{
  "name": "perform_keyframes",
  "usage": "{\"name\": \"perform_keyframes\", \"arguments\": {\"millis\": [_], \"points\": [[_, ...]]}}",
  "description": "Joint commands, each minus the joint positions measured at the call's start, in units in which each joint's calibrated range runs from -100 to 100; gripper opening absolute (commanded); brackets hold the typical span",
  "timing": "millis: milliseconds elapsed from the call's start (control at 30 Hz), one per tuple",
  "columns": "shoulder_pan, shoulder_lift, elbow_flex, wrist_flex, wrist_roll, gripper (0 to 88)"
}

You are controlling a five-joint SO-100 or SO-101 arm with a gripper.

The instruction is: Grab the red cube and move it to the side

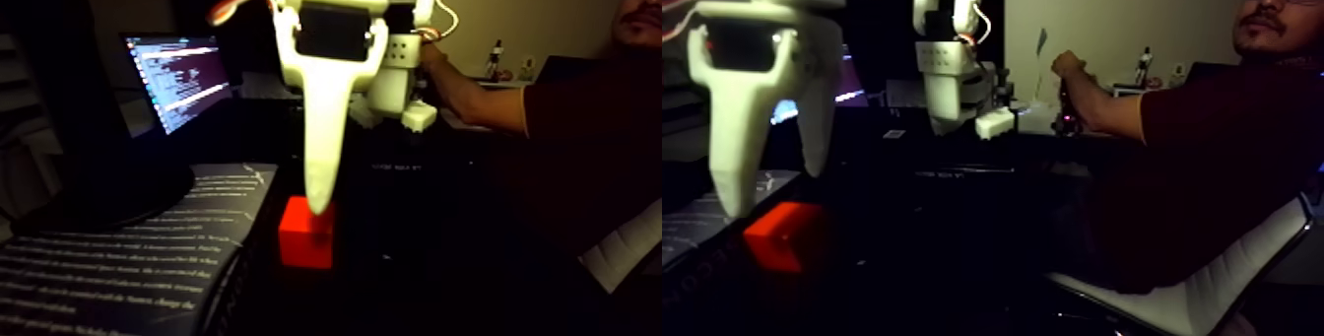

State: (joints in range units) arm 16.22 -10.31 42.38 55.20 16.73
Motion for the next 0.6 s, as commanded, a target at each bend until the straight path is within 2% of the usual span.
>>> {"name": "perform_keyframes", "arguments": {"millis": [0,567], "points": [[0.27,0.81,0.03,-0.47,-0.19,31.7],[-3.06,3.16,-0.79,-0.56,-4.45,31.7]]}}
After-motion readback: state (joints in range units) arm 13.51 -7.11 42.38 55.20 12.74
